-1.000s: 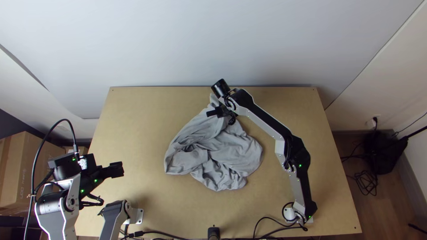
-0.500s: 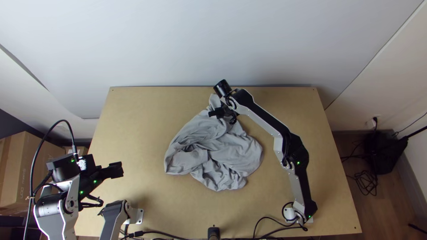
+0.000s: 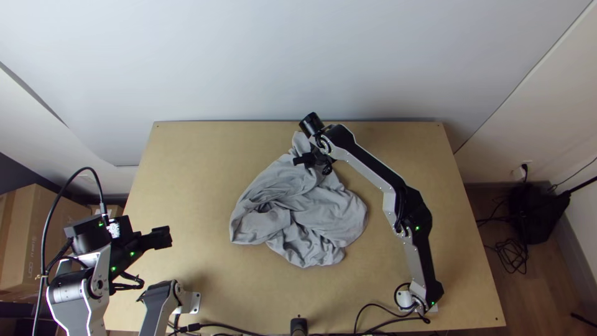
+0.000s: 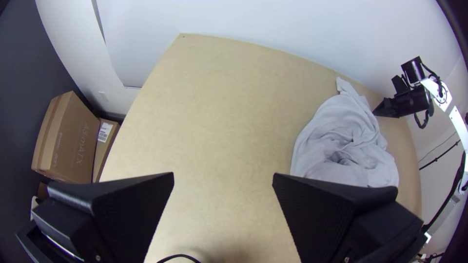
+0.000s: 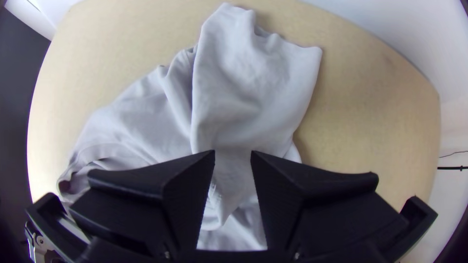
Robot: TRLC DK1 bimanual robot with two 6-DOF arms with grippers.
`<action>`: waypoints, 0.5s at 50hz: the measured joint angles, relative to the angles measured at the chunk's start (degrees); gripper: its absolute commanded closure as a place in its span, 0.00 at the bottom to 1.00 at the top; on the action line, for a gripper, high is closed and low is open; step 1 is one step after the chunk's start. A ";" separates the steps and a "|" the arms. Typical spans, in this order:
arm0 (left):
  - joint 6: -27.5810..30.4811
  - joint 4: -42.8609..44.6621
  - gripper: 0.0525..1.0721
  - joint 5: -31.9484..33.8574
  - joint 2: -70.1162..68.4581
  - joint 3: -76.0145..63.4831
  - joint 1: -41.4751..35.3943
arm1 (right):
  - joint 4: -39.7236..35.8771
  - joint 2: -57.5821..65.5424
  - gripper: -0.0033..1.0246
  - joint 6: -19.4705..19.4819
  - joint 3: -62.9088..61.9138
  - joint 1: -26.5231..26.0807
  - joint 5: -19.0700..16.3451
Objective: Fold the t-shirt
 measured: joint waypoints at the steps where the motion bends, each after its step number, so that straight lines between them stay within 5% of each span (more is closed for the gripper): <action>1: 0.00 0.00 0.04 0.00 0.00 0.00 0.07 | -0.20 0.00 0.64 0.00 0.02 0.04 0.00; 25: 0.00 -0.04 0.04 0.00 -0.92 0.00 0.22 | -2.16 -0.55 0.64 0.00 0.00 1.36 -0.07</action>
